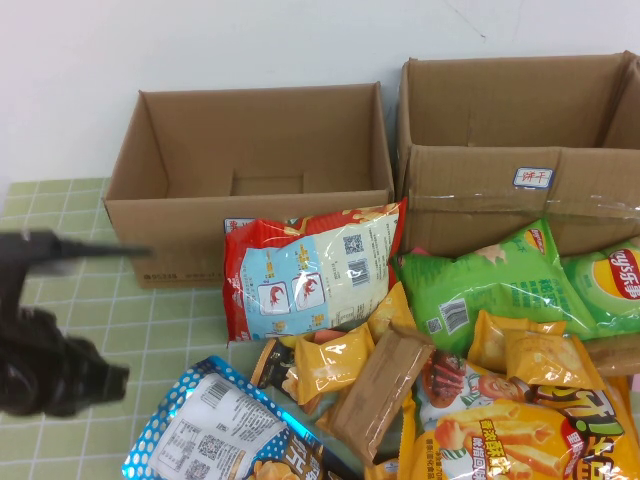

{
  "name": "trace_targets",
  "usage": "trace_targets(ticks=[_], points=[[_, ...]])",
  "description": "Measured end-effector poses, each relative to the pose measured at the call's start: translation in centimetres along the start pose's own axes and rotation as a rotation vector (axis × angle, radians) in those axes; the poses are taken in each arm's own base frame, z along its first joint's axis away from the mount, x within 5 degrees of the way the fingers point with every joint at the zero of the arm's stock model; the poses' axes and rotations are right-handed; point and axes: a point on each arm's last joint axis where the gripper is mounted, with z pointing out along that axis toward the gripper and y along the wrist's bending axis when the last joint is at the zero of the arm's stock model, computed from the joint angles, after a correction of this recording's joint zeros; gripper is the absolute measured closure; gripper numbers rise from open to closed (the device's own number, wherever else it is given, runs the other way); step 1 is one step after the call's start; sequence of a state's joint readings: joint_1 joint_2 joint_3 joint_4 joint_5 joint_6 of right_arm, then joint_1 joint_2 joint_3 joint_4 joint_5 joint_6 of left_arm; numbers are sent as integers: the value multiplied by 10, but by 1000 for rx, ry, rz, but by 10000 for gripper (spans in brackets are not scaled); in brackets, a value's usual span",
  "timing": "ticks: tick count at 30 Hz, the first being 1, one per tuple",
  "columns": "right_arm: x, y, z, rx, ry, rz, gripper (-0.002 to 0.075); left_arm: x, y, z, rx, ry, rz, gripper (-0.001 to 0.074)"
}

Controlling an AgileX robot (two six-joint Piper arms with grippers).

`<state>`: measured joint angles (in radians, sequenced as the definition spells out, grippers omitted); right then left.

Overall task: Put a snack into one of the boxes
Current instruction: Pick up the potato chip

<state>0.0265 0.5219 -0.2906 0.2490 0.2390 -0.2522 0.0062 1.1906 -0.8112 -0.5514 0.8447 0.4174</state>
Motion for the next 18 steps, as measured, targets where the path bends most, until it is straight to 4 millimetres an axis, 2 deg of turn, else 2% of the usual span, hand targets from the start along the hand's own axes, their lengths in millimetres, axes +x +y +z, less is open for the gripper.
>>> trace_targets(ticks=[3,5,8,10,14,18], points=[[0,0,0,-3,-2,12,728,7,3,9,2,16,21,638],[0,1,0,-7,-3,23,728,4,4,15,25,9,25,500],[0,1,0,-7,-3,25,728,-1,6,29,74,6,28,242],[0,1,0,-8,-3,27,728,-4,9,42,98,15,27,134],[0,1,0,-10,-4,34,728,-7,19,71,144,75,-20,60],[0,1,0,-11,-4,38,728,-7,27,98,159,148,-58,46]])
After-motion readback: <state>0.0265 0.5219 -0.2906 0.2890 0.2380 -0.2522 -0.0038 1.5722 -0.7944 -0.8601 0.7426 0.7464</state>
